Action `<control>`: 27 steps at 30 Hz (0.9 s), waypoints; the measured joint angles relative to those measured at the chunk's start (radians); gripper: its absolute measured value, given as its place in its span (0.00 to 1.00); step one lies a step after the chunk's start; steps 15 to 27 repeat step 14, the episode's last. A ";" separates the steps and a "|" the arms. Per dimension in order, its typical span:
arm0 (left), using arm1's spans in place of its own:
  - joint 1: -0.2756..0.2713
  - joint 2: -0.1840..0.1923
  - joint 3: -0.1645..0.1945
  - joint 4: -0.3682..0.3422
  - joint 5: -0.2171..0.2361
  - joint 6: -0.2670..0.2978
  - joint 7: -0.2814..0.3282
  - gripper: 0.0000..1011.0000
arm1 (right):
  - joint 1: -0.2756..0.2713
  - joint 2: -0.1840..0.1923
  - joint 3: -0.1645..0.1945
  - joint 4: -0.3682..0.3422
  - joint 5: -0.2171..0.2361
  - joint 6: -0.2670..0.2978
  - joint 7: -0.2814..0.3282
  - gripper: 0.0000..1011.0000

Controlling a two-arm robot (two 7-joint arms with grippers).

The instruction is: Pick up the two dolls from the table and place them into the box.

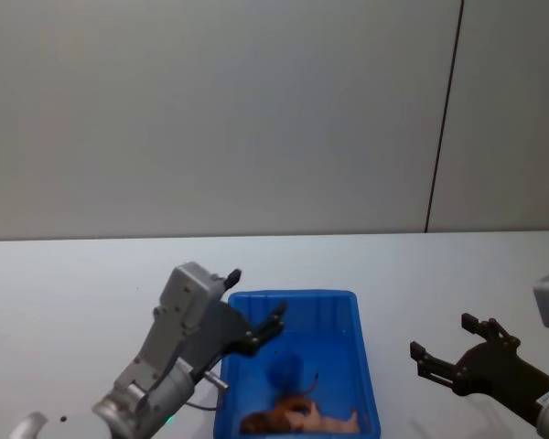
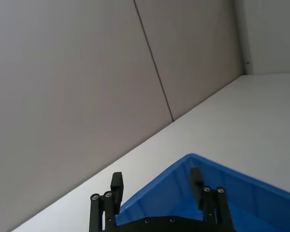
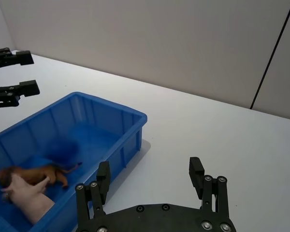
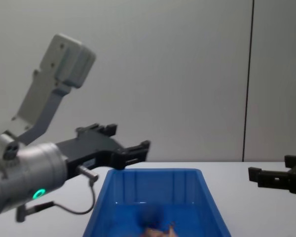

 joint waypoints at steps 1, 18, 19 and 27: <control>-0.008 -0.006 0.002 0.004 0.003 -0.007 -0.013 0.82 | 0.000 0.000 0.000 0.000 0.000 0.000 0.000 0.99; -0.036 -0.008 -0.008 0.013 -0.003 -0.069 -0.104 0.99 | 0.000 0.000 0.000 0.000 0.000 0.000 0.000 0.99; -0.036 -0.008 -0.008 0.013 -0.003 -0.069 -0.104 0.99 | 0.000 0.000 0.000 0.000 0.000 0.000 0.000 0.99; -0.036 -0.008 -0.008 0.013 -0.003 -0.069 -0.104 0.99 | 0.000 0.000 0.000 0.000 0.000 0.000 0.000 0.99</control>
